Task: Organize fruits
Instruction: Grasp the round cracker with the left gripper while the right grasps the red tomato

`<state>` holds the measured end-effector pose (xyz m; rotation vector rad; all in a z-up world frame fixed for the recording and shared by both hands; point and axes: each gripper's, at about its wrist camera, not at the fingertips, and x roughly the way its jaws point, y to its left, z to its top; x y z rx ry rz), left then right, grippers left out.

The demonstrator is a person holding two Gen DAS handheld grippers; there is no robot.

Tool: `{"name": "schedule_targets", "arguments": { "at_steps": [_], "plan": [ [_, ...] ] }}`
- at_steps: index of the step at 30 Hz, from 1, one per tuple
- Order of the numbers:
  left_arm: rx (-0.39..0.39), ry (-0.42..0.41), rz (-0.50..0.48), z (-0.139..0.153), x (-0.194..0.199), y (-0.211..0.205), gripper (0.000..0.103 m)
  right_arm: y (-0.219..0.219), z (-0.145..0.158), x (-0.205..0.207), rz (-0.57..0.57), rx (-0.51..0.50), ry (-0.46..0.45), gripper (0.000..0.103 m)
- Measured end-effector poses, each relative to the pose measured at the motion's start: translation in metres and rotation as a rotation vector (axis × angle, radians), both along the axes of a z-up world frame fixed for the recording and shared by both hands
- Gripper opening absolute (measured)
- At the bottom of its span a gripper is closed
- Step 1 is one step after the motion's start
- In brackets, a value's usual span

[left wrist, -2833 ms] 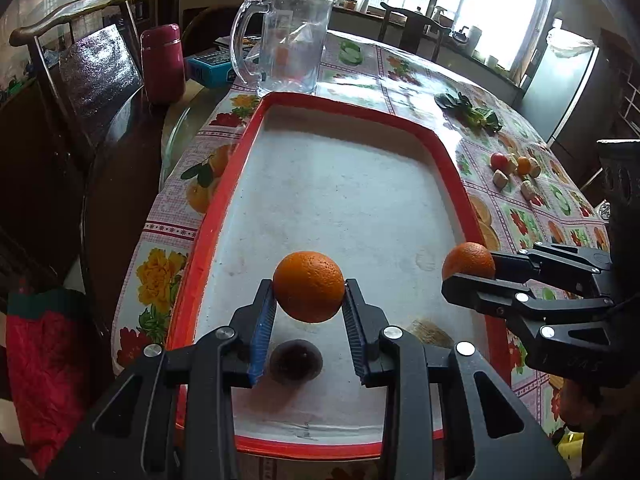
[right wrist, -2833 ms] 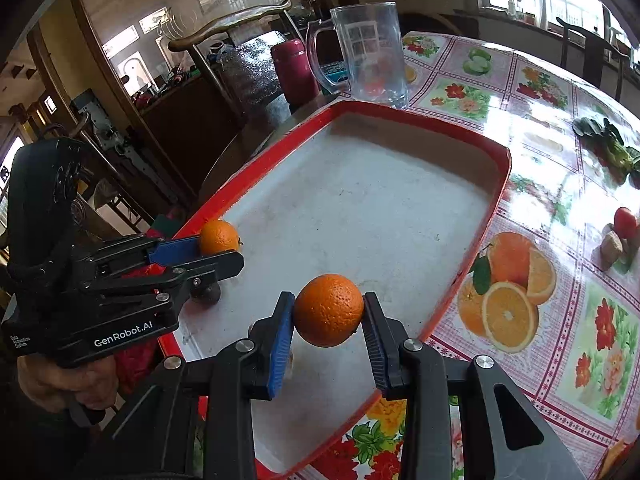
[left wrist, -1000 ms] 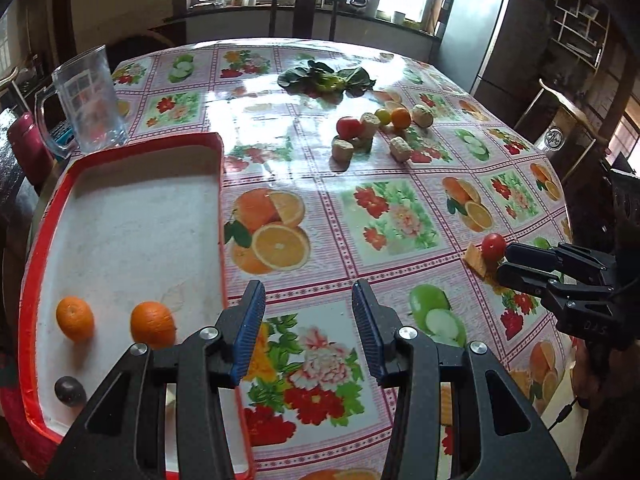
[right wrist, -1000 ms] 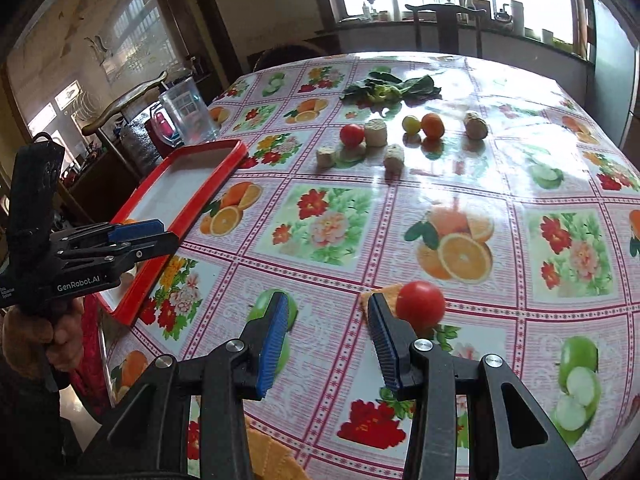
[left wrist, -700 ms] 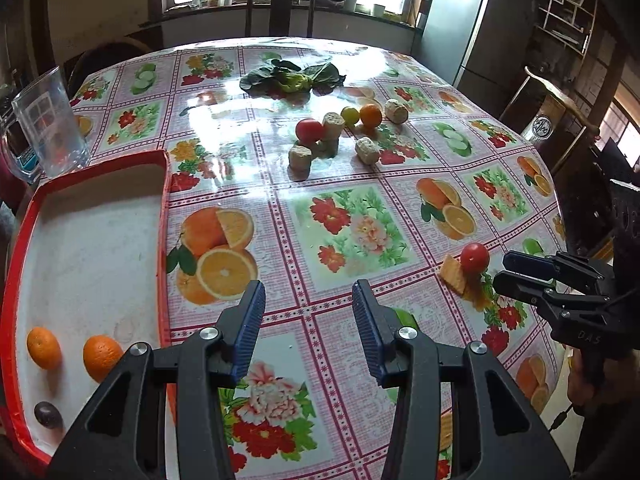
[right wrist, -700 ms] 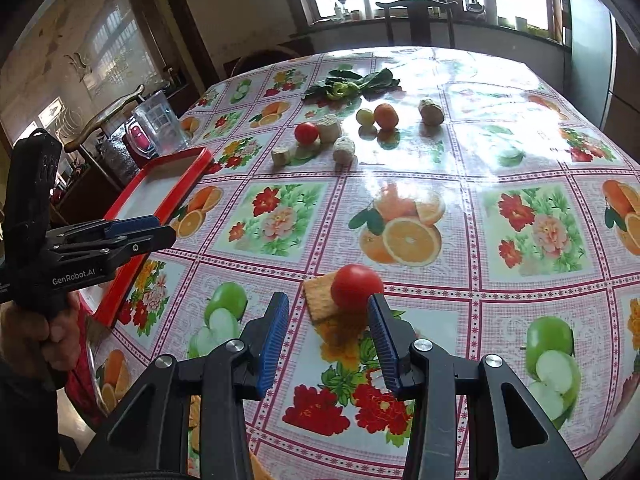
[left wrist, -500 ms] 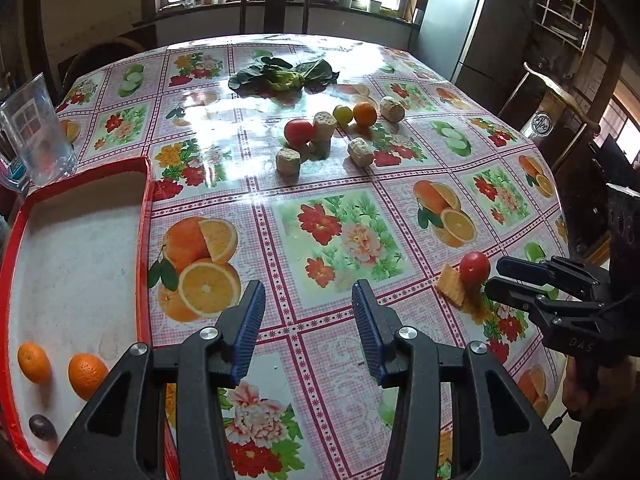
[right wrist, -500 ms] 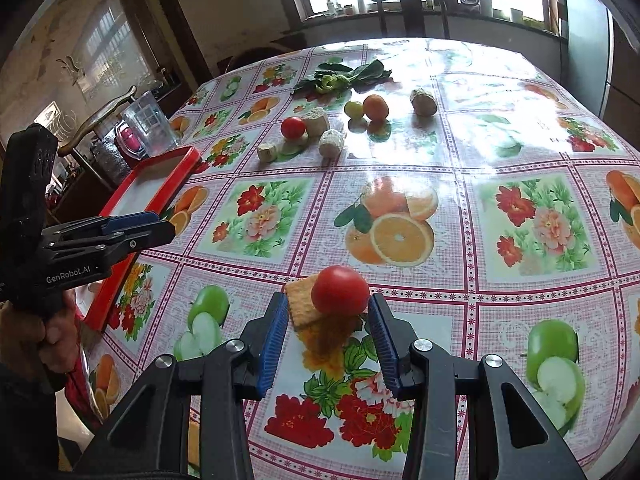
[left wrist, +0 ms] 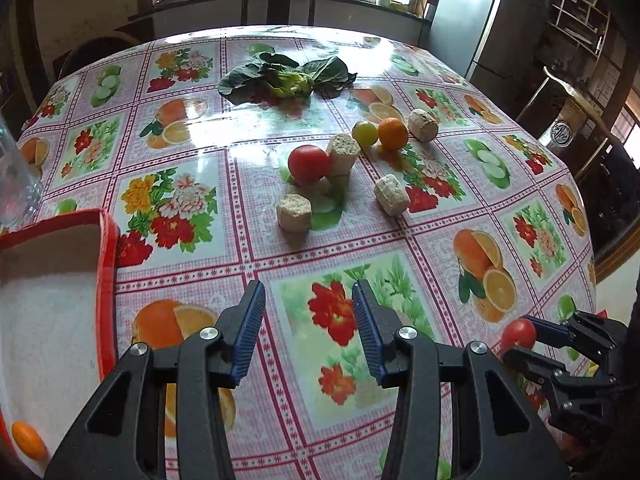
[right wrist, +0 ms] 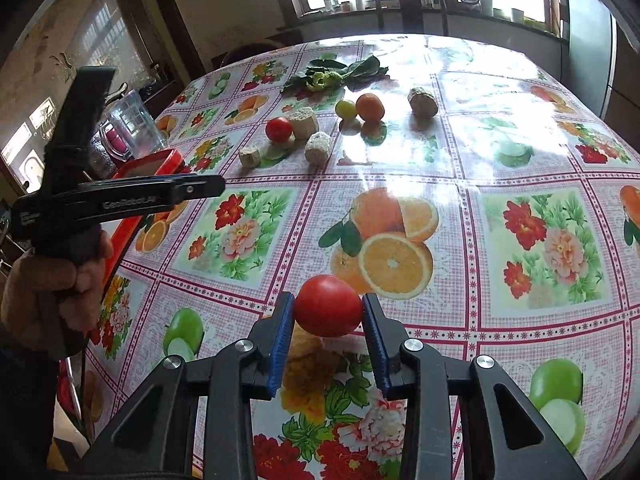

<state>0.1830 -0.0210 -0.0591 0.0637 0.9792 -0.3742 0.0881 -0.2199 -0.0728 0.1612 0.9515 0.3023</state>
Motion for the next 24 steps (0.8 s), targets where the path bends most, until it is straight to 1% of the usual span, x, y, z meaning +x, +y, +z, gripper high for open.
{"name": "schedule_targets", "arguments": {
  "at_steps": [8,10,11,12,13,14,18,24],
  "plan": [
    [0.009,0.014,0.002,-0.016,0.048,-0.014,0.043,-0.004,0.006,0.019,-0.011,0.053,-0.001,0.035],
    [0.021,-0.002,0.003,-0.016,0.053,-0.016,0.04,-0.004,0.006,0.021,-0.016,0.065,0.003,0.035],
    [0.034,-0.011,0.001,-0.016,0.053,-0.017,0.034,-0.004,0.005,0.022,-0.017,0.066,0.004,0.035],
    [0.041,-0.013,-0.002,-0.016,0.053,-0.019,0.028,-0.004,0.005,0.023,-0.017,0.067,0.005,0.035],
    [0.046,-0.015,-0.005,-0.016,0.053,-0.019,0.026,-0.003,0.006,0.023,-0.017,0.069,0.005,0.035],
    [0.047,-0.016,-0.008,-0.016,0.051,-0.019,0.022,-0.003,0.006,0.023,-0.016,0.07,0.004,0.035],
    [0.039,-0.022,-0.004,-0.013,0.038,-0.015,0.022,0.0,0.009,0.019,-0.016,0.074,-0.005,0.035],
    [-0.004,-0.046,0.021,0.002,0.006,-0.001,0.022,0.007,0.018,0.008,-0.005,0.082,-0.025,0.035]
  ]
}}
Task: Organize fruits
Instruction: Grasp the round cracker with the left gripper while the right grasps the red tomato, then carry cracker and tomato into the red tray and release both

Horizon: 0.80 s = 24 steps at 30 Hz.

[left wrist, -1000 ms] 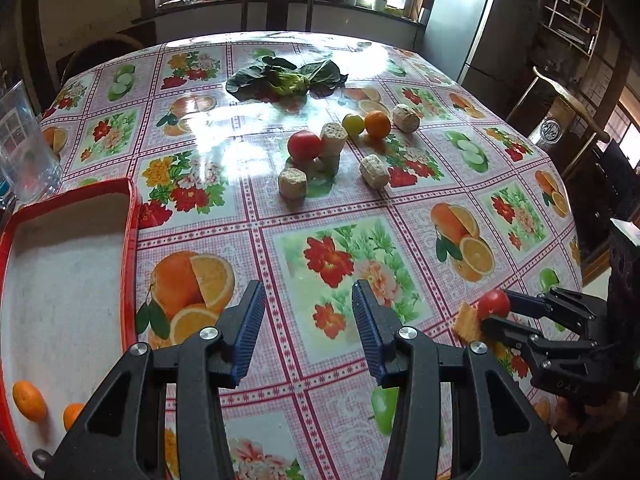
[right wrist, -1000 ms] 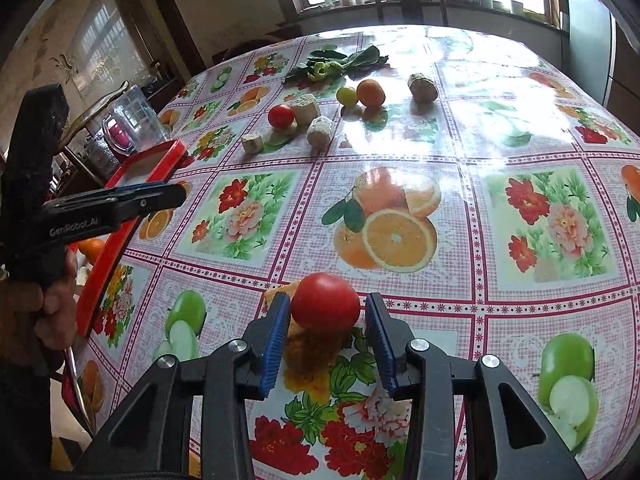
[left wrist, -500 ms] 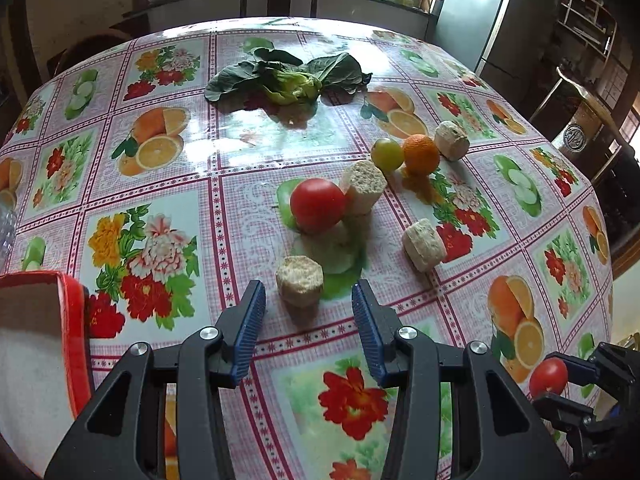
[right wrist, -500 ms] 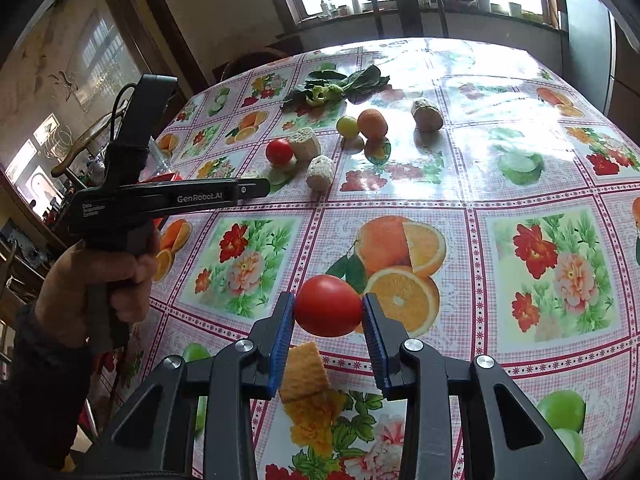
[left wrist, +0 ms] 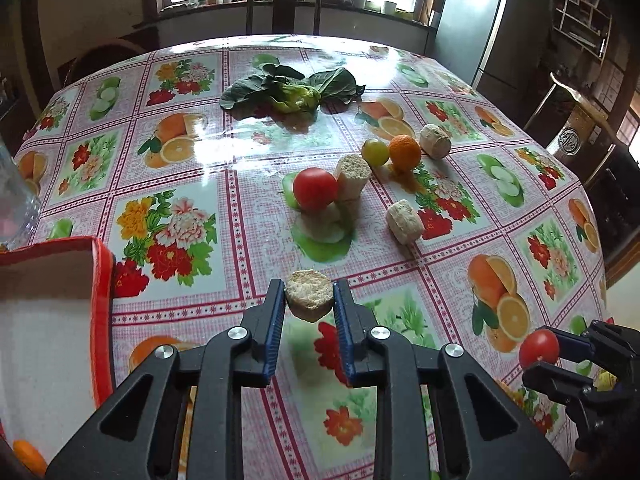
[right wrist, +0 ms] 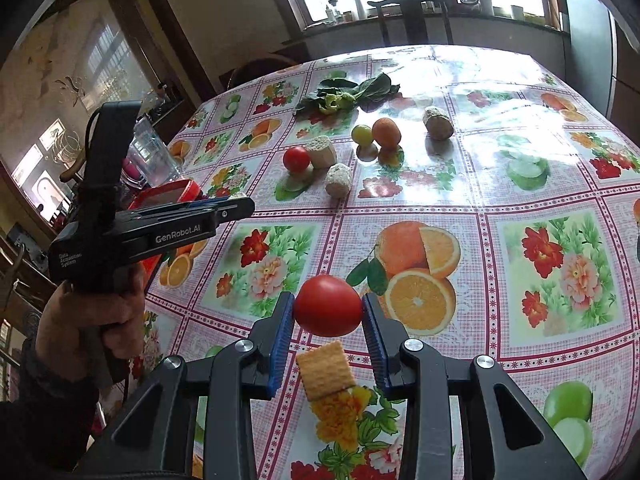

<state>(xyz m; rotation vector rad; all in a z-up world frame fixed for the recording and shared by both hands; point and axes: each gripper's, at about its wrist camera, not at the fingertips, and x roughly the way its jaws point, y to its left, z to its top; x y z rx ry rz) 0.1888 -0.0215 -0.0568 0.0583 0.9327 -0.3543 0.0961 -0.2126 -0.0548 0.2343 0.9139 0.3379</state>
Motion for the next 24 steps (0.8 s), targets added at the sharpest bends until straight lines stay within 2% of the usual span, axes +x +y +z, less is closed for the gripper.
{"name": "schedule_targets", "arguments": {
  "at_steps": [12,24],
  "plan": [
    [-0.039,-0.05,0.038,0.024,-0.063,0.038,0.022,0.03,0.019,-0.021,0.053,0.001,-0.04,0.035],
    [-0.066,-0.079,0.114,0.032,-0.092,0.085,0.022,0.068,0.032,-0.028,0.122,-0.004,-0.064,0.035]
  ]
}}
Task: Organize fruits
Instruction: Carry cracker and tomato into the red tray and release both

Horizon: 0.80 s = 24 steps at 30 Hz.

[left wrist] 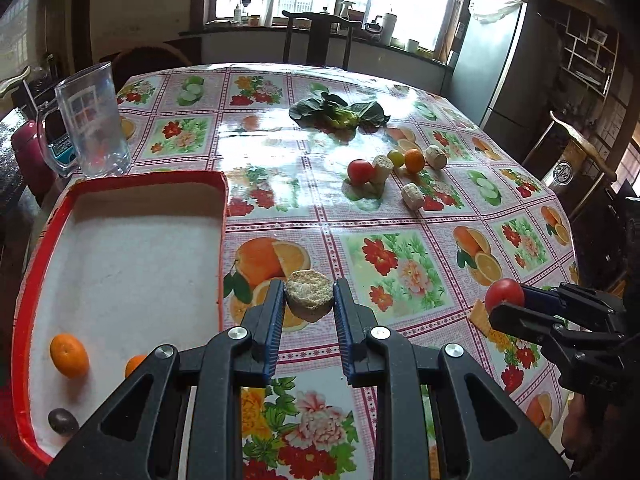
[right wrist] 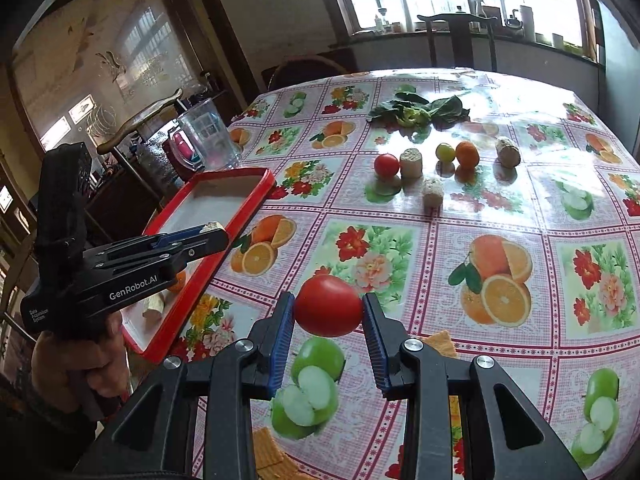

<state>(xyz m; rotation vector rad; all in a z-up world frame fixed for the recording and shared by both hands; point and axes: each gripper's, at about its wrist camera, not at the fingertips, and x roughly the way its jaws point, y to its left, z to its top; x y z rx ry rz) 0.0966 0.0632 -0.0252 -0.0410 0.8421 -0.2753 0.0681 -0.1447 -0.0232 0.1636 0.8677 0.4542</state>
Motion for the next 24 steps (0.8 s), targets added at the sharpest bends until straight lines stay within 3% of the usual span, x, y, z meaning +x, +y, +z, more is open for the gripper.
{"name": "schedule_targets", "arguments": {
  "at_steps": [24],
  "plan": [
    [-0.032,-0.013,0.128,0.0,-0.019,0.086,0.022,0.091,0.006,0.007,0.162,-0.006,-0.003,0.035]
  ]
}}
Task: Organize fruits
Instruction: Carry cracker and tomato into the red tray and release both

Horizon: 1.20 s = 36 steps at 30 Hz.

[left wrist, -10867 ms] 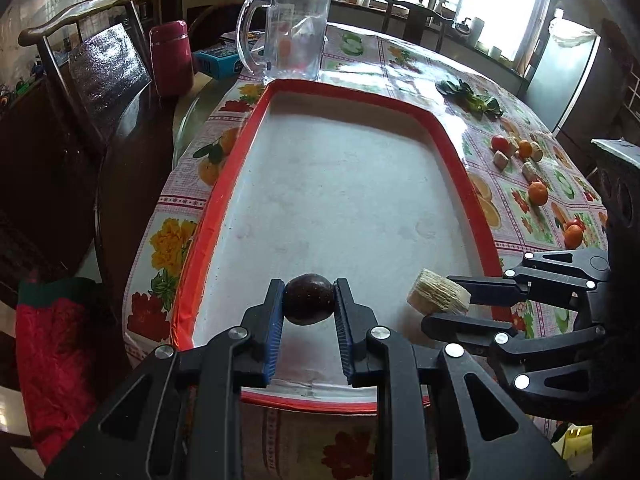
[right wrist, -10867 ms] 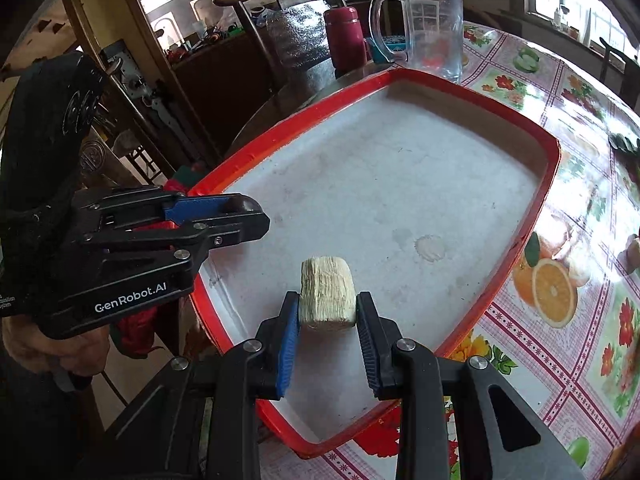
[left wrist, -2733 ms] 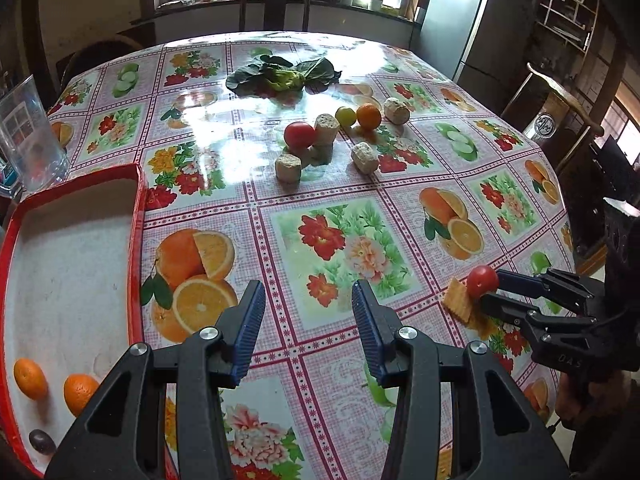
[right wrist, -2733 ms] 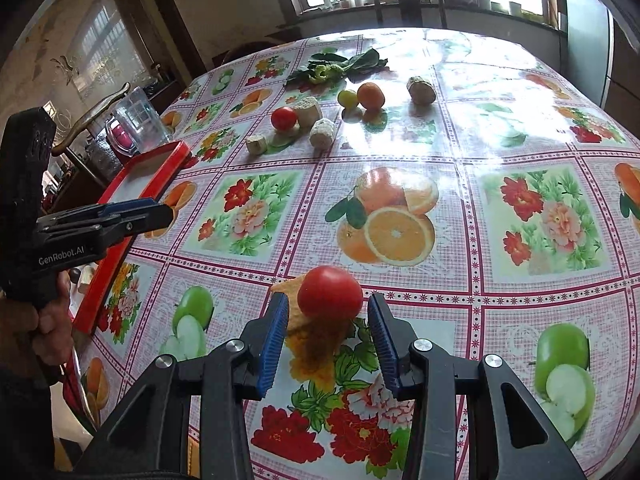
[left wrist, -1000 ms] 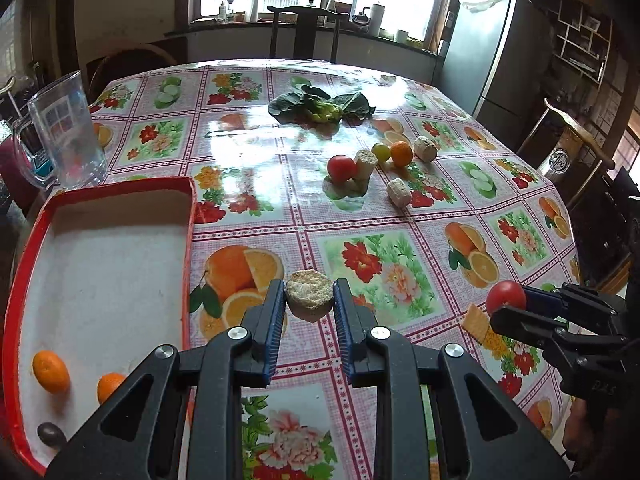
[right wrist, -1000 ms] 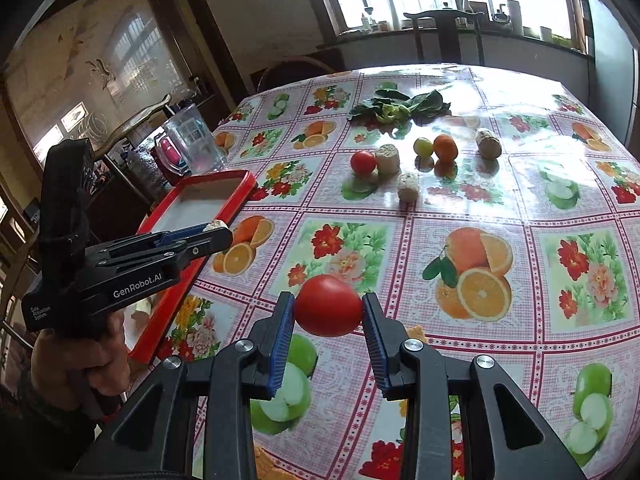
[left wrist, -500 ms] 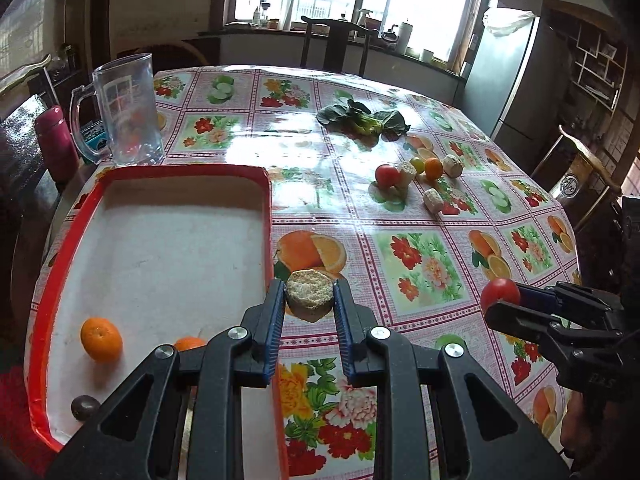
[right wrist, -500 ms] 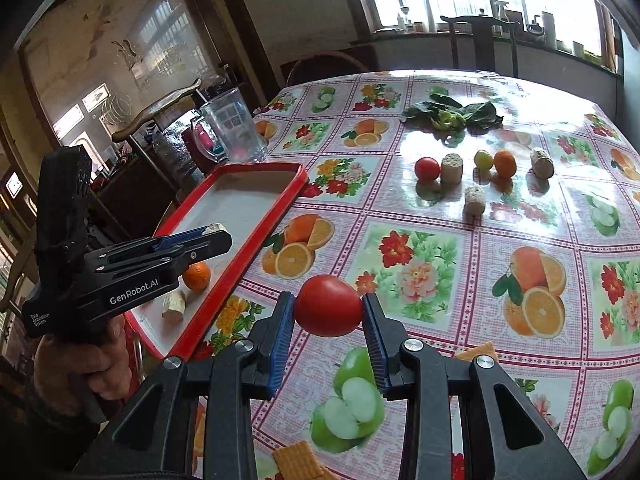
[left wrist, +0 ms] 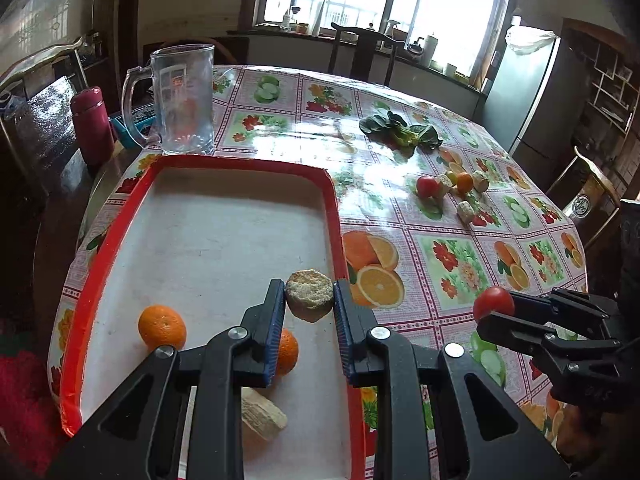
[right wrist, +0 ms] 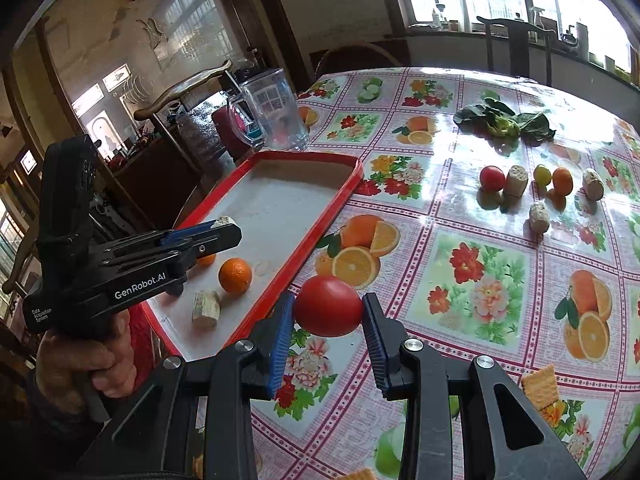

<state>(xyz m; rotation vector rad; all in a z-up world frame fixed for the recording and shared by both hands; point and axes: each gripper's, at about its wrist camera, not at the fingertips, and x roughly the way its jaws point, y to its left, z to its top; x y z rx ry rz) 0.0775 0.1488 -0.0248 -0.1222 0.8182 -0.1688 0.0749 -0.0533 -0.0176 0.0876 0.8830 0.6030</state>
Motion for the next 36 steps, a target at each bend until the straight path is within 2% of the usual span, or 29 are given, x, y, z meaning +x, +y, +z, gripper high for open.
{"name": "schedule_targets", "arguments": {
  "at_steps": [10,21,29,36],
  "plan": [
    [-0.017,-0.004,0.041,0.0,-0.005,0.023,0.022,0.026,-0.001,0.005,0.04,0.014,0.009,0.035],
    [-0.006,0.008,0.102,-0.002,-0.001,0.061,0.022,0.081,0.0,0.03,0.112,0.003,-0.001,0.035],
    [-0.006,0.076,0.154,-0.018,0.03,0.094,0.022,0.124,-0.025,0.062,0.152,-0.059,0.038,0.035],
    [0.016,0.149,0.162,-0.039,0.049,0.099,0.022,0.14,-0.043,0.074,0.181,-0.1,0.068,0.035]
  ]
}}
